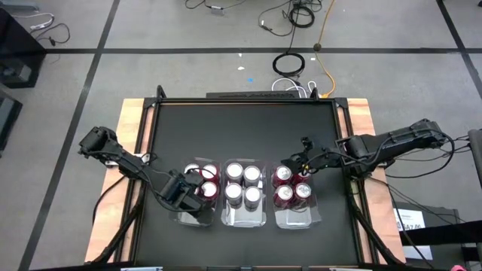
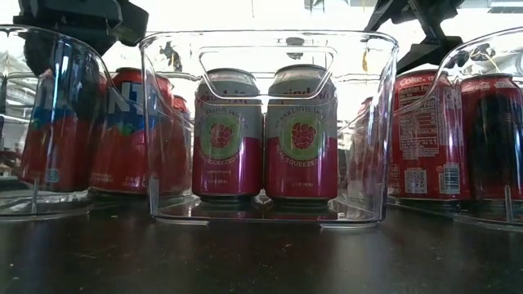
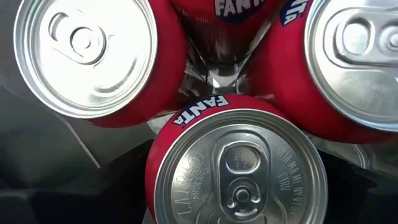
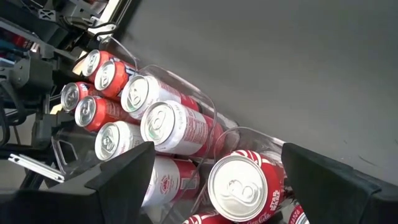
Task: Sort soda cans
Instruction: Put the orange soda can into the left transparent bin
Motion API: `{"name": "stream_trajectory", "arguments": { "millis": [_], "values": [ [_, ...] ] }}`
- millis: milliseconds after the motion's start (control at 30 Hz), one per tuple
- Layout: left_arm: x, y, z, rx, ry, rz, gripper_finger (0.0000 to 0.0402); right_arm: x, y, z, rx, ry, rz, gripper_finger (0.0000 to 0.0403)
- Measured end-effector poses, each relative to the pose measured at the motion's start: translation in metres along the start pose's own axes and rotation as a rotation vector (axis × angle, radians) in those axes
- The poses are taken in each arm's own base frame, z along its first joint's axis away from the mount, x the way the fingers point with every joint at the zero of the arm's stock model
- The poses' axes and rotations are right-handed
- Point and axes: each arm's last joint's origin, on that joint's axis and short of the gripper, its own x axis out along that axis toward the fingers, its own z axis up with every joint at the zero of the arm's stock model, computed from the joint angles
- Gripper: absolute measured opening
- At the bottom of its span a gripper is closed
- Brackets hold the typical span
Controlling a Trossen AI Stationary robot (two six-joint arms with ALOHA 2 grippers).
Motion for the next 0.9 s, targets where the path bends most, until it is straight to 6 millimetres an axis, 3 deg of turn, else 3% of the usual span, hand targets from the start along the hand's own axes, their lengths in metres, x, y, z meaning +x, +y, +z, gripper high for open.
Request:
{"name": "stream_trajectory", "arguments": {
  "millis": [167,400,633,767,900],
  "values": [
    [0.0,0.001,0.001,-0.005,-0.033,0.014,0.0344,0.0,0.0,0.0,0.0,0.0,0.0,0.0343],
    [0.0,0.001,0.001,0.03,-0.038,0.016,0.0394,0.0,0.0,0.0,0.001,0.0,0.0,0.0343],
    [-0.002,0.001,-0.001,0.047,0.03,-0.002,0.0391,0.0,0.0,-0.002,-0.069,0.071,0.023,0.0343],
    [-0.015,0.002,0.001,0.084,0.078,0.009,0.039,-0.001,0.002,-0.006,-0.16,0.205,0.087,0.0343],
    [-0.036,0.006,0.007,0.096,0.063,0.057,0.039,-0.002,0.002,-0.006,-0.175,0.231,0.11,0.0343]
  ]
}}
